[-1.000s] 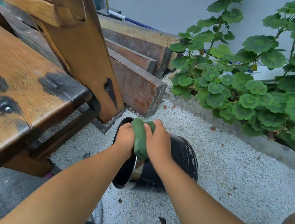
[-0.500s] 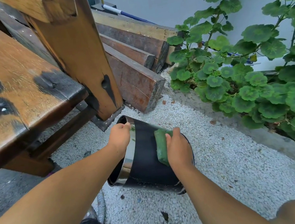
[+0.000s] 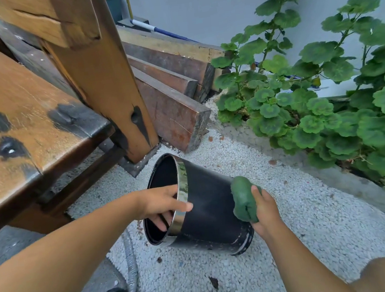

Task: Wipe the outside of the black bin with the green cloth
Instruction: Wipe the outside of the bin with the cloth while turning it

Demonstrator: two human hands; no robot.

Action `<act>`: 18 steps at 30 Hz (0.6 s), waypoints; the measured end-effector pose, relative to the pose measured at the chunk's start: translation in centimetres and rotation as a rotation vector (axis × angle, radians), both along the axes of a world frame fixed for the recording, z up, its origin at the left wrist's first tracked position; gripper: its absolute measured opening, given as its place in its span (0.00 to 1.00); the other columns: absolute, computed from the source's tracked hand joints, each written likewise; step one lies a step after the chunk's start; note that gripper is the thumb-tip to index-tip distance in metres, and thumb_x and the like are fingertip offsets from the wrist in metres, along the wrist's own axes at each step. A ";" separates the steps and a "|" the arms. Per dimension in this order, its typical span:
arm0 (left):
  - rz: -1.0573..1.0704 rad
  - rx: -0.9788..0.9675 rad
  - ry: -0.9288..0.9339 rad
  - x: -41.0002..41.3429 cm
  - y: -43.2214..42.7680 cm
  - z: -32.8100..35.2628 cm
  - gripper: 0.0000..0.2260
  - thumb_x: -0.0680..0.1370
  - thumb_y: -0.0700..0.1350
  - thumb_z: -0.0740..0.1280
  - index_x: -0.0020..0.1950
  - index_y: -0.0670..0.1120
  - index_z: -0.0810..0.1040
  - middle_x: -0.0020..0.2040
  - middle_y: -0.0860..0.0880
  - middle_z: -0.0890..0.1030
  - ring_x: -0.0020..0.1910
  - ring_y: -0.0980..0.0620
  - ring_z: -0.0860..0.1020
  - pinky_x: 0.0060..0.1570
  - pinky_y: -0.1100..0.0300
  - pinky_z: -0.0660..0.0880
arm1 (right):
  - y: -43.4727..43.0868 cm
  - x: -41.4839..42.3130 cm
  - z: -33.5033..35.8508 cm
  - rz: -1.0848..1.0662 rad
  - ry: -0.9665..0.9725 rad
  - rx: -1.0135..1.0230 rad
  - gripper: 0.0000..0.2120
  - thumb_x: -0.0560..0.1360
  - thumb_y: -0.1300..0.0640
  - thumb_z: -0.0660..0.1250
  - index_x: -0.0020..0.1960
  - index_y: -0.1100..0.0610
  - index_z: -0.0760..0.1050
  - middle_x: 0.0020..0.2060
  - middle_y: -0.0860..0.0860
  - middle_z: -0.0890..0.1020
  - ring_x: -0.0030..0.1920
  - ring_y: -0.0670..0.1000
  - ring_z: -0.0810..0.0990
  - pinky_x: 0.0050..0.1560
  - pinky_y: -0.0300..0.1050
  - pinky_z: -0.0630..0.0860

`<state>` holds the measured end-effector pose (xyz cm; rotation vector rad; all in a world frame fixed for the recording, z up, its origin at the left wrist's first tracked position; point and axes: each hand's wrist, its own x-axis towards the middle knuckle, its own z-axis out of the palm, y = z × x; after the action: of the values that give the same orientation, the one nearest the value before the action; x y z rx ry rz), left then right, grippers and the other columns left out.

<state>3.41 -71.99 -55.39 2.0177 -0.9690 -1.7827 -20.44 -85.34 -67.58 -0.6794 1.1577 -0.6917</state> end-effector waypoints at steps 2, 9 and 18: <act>-0.103 0.090 0.034 0.1 0.5 0.3 0.18 0.77 0.45 0.71 0.67 0.50 0.73 0.59 0.43 0.81 0.50 0.45 0.80 0.50 0.49 0.81 | 0.3 0.1 0.8 0.006 -0.097 0.090 0.13 0.84 0.51 0.60 0.63 0.56 0.77 0.54 0.59 0.84 0.52 0.57 0.83 0.52 0.53 0.80; 0.087 -0.055 -0.063 0.4 -0.3 0.9 0.07 0.81 0.37 0.63 0.56 0.34 0.72 0.46 0.33 0.77 0.40 0.42 0.77 0.44 0.49 0.80 | 1.1 0.9 2.7 0.038 -0.318 0.438 0.20 0.82 0.46 0.62 0.62 0.60 0.80 0.49 0.58 0.87 0.48 0.55 0.84 0.49 0.49 0.78; 0.476 -0.277 -0.269 1.3 -2.6 1.0 0.19 0.81 0.42 0.61 0.35 0.48 0.56 0.29 0.51 0.57 0.27 0.51 0.56 0.31 0.57 0.55 | 0.5 3.1 7.2 -0.078 -0.608 0.388 0.23 0.69 0.68 0.63 0.64 0.60 0.73 0.58 0.63 0.81 0.58 0.63 0.81 0.59 0.63 0.78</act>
<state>4.70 -74.62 -54.42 2.1123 -0.6767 -1.0920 -17.35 -84.81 -60.39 -0.0762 0.7200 -0.6525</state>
